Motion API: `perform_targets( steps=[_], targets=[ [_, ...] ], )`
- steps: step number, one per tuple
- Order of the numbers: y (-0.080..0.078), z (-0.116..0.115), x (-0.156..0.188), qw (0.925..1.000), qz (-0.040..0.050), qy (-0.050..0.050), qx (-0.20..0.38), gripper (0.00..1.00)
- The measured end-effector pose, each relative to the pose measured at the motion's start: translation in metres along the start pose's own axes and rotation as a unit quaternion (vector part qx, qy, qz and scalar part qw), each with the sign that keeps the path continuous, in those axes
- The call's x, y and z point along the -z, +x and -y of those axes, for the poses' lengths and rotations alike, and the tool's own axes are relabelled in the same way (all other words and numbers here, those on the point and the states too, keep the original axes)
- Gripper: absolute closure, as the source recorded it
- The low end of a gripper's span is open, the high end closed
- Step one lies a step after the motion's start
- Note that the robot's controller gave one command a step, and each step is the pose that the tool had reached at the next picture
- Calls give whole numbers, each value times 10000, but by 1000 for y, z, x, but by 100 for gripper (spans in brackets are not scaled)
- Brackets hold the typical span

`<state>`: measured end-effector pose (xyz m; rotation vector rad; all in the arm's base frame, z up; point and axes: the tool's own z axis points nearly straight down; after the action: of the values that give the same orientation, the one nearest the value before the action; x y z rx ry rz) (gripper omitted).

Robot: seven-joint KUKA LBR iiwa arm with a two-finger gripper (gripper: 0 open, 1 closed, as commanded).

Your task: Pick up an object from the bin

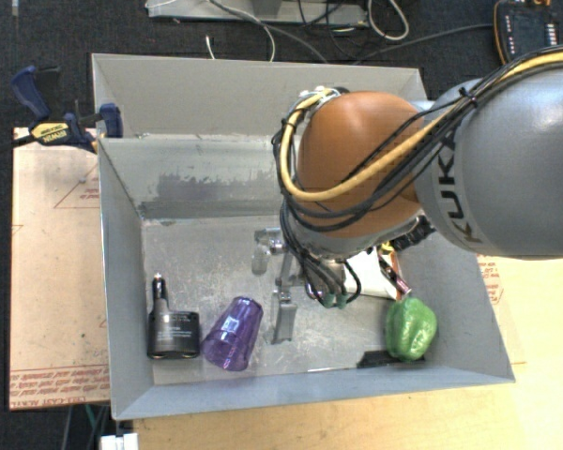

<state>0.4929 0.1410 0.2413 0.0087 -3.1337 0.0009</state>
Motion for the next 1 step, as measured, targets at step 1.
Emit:
perform_targets(
  steps=[1],
  targets=[
    [-2, 1, 4, 10000, 41, -8, -28, 0]
  ],
)
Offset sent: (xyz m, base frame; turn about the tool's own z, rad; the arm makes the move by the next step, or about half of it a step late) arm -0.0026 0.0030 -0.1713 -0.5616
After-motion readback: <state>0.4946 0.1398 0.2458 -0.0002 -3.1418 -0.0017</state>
